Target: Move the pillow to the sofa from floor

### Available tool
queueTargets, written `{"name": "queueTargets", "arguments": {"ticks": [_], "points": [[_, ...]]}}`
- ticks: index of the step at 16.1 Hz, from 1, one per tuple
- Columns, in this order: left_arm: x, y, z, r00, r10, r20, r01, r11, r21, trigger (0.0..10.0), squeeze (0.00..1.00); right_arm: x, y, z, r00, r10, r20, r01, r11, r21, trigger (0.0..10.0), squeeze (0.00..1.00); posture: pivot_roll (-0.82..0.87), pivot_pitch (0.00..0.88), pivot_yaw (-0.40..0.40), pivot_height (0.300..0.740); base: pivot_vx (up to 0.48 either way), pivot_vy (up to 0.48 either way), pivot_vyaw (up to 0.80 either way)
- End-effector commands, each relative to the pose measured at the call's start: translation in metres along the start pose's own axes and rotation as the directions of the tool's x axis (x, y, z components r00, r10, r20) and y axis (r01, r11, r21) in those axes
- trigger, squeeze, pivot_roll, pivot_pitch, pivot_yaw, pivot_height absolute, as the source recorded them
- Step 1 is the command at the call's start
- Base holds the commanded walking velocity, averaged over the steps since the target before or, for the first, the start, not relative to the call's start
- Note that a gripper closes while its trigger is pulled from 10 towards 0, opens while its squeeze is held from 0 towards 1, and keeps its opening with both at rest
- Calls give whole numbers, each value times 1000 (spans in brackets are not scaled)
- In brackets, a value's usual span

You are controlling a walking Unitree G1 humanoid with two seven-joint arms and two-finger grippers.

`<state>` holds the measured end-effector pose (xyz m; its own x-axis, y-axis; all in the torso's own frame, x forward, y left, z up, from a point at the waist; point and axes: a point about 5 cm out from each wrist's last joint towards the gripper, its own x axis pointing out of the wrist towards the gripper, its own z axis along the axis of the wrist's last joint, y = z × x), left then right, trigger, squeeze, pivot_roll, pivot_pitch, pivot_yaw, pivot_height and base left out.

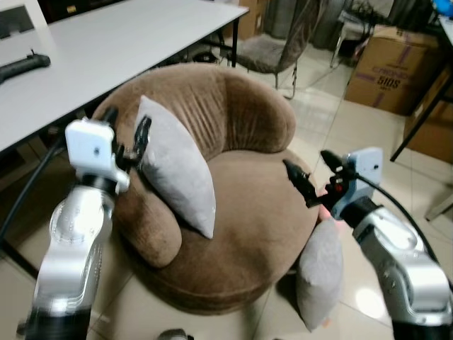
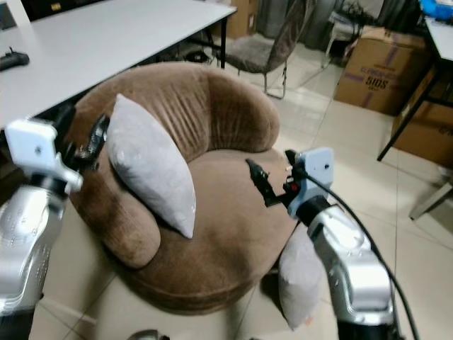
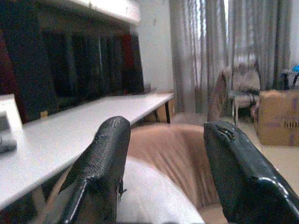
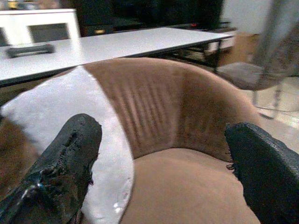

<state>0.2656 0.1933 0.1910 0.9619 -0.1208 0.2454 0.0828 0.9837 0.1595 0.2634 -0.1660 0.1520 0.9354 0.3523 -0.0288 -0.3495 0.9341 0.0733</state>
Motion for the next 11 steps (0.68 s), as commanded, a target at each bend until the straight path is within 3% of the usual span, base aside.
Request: {"name": "queueTargets", "arguments": {"ticks": [1, 3, 5, 11], "points": [[-7, -3, -1, 999, 11, -46, -11, 1000, -11, 10000, 0, -3, 1, -3, 997, -66, -28, 65, 998, -7, 10000, 0, 88, 0, -36, 740, 0, -424, 0], [-24, -8, -14, 990, 44, -136, -42, 999, 19, 10000, 0, -7, 10, -15, 983, -160, -92, 159, 987, -15, 10000, 0, 88, 0, -47, 740, 0, -439, 0], [-30, -8, -23, 983, 55, -177, -45, 997, 60, 10000, 0, -7, 9, -20, 971, -201, -133, 187, 976, -108, 10000, 0, 90, 0, -54, 740, 0, -441, 0], [-31, -11, -21, 977, 48, -205, -30, 996, 88, 10000, 0, -9, 13, -14, 969, -226, -103, 217, 972, -91, 10000, 0, 83, 0, -51, 740, 0, -444, 0]]}}
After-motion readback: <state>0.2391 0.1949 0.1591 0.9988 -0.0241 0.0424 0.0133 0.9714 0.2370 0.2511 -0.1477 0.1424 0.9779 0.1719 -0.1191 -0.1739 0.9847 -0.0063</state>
